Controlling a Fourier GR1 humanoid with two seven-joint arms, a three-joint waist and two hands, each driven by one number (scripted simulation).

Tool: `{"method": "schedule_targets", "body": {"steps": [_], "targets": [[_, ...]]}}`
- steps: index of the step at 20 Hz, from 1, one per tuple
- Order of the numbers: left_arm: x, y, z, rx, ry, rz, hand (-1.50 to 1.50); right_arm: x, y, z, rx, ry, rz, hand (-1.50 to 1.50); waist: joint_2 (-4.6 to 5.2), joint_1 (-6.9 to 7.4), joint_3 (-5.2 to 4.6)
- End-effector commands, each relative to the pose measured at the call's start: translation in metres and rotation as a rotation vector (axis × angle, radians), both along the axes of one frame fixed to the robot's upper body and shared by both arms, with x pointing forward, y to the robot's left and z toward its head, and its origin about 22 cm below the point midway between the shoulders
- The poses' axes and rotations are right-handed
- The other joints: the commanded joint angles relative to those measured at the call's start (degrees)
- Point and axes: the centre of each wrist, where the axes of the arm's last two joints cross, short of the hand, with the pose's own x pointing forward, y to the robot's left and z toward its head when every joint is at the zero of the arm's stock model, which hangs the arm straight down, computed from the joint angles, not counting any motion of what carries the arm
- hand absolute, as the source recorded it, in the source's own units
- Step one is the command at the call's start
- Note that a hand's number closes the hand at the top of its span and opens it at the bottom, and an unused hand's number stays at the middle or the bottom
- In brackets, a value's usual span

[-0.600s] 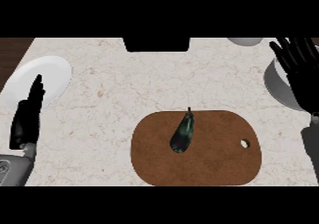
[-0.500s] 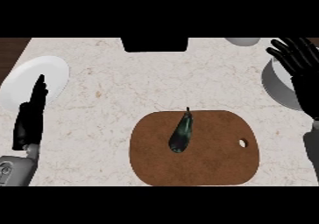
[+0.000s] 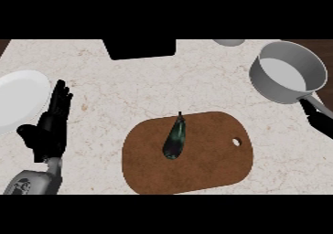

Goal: Pick the eggplant from the cutting board and place it in the pot

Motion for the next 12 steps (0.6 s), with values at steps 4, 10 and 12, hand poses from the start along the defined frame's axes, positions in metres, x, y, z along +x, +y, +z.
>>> {"method": "schedule_targets", "body": {"steps": [4, 10, 12], "targets": [[-0.020, -0.023, -0.009, -0.085, -0.036, -0.084, 0.00, -0.050, 0.075, -0.017, -0.092, -0.205, -0.146, -1.50, 0.03, 3.13, 0.07], [-0.020, -0.029, -0.009, -0.089, -0.064, -0.121, 0.00, -0.090, 0.124, -0.055, -0.169, 0.077, -0.121, -1.50, 1.28, 4.41, -0.09], [-0.027, -0.032, -0.012, -0.093, -0.082, -0.148, 0.00, -0.096, 0.133, -0.069, -0.200, 0.219, -0.125, -1.50, 1.51, 5.64, -0.05]]}}
